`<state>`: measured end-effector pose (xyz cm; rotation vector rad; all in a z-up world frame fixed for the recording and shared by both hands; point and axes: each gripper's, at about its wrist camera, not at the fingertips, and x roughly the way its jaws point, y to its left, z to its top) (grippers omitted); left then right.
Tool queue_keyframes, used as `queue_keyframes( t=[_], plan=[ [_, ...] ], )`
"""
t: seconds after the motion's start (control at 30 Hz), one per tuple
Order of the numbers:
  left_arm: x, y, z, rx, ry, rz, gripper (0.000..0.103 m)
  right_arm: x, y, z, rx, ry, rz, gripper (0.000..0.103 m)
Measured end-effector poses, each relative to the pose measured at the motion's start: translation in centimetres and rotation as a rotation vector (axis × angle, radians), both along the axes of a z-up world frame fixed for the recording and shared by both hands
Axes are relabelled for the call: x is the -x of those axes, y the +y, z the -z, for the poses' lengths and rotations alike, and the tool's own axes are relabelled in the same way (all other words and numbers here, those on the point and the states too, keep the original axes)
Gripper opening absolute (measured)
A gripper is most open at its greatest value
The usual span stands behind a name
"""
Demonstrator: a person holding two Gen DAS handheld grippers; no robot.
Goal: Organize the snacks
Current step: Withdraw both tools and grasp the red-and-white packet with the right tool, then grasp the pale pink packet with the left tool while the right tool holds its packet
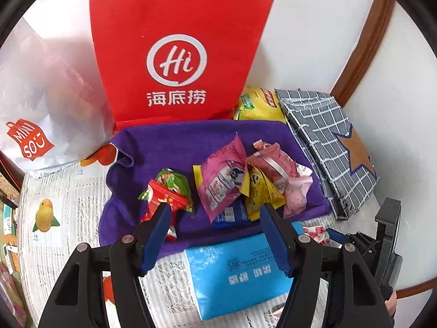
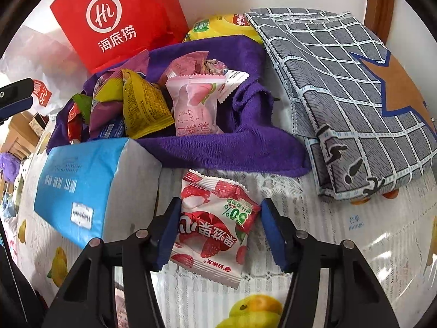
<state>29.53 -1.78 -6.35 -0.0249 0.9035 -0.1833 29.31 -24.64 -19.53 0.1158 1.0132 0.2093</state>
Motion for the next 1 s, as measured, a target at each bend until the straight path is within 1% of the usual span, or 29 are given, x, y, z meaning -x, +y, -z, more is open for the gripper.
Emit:
queue_keyframes(
  t=[0.07,0.23,0.43,0.53,0.73,0.83,1.0],
  plan=[
    [0.6,-0.4,0.2,-0.009,0.004,0.004,0.065,0.5,-0.3,-0.1,-0.011,0.006,-0.005,0.048],
    [3.1,-1.1,0.5,-0.026,0.012,0.005,0.065,2.2,-1.1,0.0,-0.004,0.006,0.000,0.048],
    [6.7,-1.5,1.6,-0.030,0.033,-0.007,0.065,5.6,-2.1,0.2,0.017,0.016,-0.051,0.048],
    [8.2,-1.8,2.7,-0.021,0.055,-0.015,0.065,7.1,-2.5,0.4,0.027,0.024,-0.084,0.048],
    [10.8,-3.2,5.8,-0.013,0.115,-0.022,0.065,10.2,-3.9,0.5,0.034,-0.001,-0.107,0.049],
    [11.7,-4.0,7.2,-0.010,0.143,-0.023,0.065,11.3,-4.7,0.4,0.041,-0.016,-0.112,0.053],
    [12.5,-6.0,9.4,-0.006,0.185,-0.005,0.065,12.7,-5.9,0.2,0.046,-0.045,-0.112,0.057]
  ],
)
